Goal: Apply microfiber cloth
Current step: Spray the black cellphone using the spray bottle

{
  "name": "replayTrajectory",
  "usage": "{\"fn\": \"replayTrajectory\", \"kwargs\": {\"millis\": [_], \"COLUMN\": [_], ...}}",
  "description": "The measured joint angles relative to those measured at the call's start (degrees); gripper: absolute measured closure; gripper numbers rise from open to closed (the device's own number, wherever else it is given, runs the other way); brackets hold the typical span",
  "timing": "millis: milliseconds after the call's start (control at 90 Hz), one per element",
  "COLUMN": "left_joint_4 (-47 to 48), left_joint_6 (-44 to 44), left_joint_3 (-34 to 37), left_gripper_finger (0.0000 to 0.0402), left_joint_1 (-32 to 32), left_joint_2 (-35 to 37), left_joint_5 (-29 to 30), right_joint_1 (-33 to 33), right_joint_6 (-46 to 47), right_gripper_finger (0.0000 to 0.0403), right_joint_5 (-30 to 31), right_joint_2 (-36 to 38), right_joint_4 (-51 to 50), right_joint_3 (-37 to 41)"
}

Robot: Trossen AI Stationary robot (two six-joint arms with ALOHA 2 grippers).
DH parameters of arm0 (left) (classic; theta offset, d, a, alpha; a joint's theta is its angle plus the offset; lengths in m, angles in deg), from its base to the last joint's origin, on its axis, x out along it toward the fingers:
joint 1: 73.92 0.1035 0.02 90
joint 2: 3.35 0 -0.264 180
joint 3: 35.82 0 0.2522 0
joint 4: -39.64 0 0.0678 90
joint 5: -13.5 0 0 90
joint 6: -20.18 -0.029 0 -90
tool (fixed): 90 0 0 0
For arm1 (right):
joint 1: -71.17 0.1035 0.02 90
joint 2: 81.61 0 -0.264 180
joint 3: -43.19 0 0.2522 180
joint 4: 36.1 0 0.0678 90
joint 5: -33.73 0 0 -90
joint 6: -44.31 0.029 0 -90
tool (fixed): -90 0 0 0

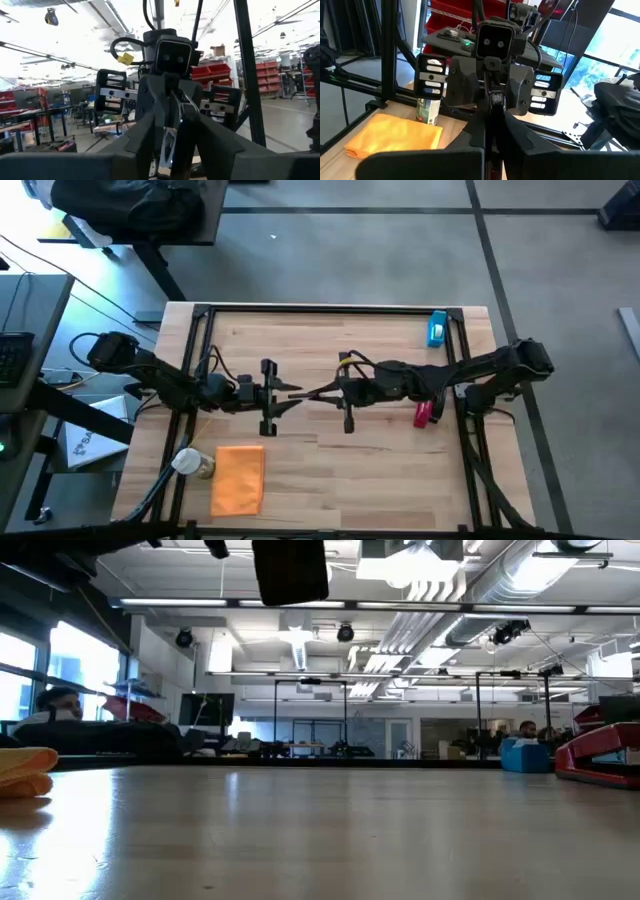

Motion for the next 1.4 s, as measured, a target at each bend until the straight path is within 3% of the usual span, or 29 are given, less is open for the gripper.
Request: {"fn": "replayTrajectory", "kwargs": {"millis": [267,444,733,1011,1278,1400], "left_joint_4": [0.0,0.0,0.4,5.8,7.7,7.3], "left_joint_6": [-2.0,-2.5,-3.8,-7.4,-4.6,-4.6], "left_joint_3": [0.0,0.0,0.0,-0.1,-0.1,-0.1], "left_gripper_finger": [0.0380,0.0392,0.0349,0.0297,0.0285,0.0284], "left_joint_1": [0.0,0.0,-0.3,-4.3,-3.4,-3.2], "left_joint_2": [0.0,0.0,0.1,4.2,2.8,1.4], "left_joint_5": [-1.3,-1.2,-0.6,11.5,3.9,3.4], "right_joint_1": [0.0,-0.1,-0.1,-0.1,0.0,0.4], "right_joint_6": [0.9,1.9,1.4,1.6,1.4,1.4], "right_gripper_finger": [0.0402,0.0392,0.0400,0.0401,0.0401,0.0402], "right_joint_5": [0.1,0.1,0.1,2.5,-0.8,-0.8], "right_joint_2": [0.0,0.0,0.0,1.4,1.4,1.3], "right_joint_4": [0.1,-0.3,0.0,-0.1,1.3,3.4], "right_joint_3": [0.0,0.0,0.0,0.0,0.0,0.0]}}
